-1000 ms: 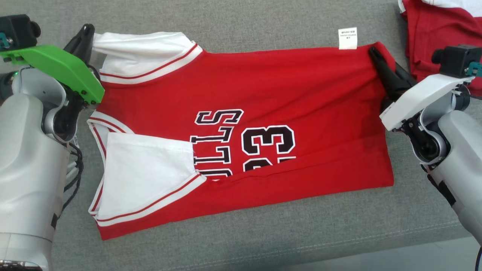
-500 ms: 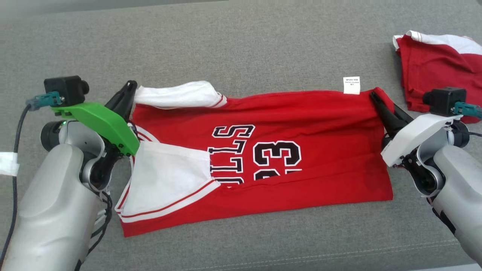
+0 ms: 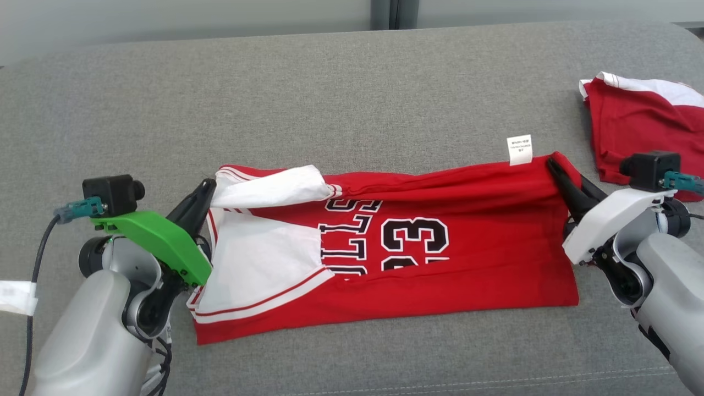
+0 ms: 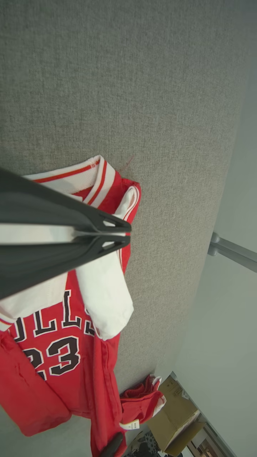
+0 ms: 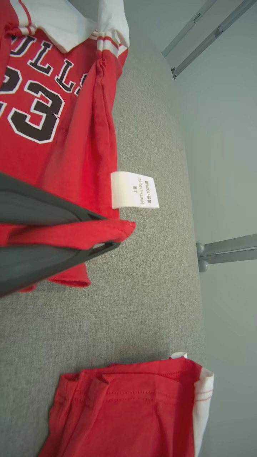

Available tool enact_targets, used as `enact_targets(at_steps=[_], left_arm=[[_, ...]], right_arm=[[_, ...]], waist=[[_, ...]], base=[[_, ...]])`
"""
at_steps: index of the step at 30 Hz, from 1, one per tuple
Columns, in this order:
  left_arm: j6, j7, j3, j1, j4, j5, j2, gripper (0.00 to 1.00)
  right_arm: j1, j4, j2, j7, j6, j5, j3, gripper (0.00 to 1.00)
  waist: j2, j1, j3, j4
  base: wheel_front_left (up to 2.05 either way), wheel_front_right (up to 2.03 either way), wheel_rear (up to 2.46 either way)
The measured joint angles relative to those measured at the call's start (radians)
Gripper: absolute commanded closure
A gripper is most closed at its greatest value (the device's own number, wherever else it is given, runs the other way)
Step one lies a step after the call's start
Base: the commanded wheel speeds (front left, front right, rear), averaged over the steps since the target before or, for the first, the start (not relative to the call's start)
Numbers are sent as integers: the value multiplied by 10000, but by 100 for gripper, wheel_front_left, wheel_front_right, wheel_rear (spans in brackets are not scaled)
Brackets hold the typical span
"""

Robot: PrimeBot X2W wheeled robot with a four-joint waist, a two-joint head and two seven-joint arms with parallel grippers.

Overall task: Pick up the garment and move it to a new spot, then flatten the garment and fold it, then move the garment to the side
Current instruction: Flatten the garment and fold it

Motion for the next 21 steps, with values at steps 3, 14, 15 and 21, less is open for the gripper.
enact_targets(at_steps=[3,14,15,21], left_arm=[[0,82,-15,407,-263,-174,-13,100],[19,184,-188,1634,-794,-238,84,100],[21,184,-190,1718,-876,-238,107,100],[192,182,-178,2168,-1356,-405,174,100]], right_arm=[[172,107,-36,-4,2,0,67,91],[223,366,-265,-46,4,-194,401,100],[223,389,-270,-48,4,-194,410,100],[227,499,-282,-161,4,-194,422,100]], waist=[[0,0,-63,60],[0,0,-57,216],[0,0,-53,221],[0,0,-40,250]], base=[[0,0,0],[0,0,0],[0,0,0],[0,0,0]])
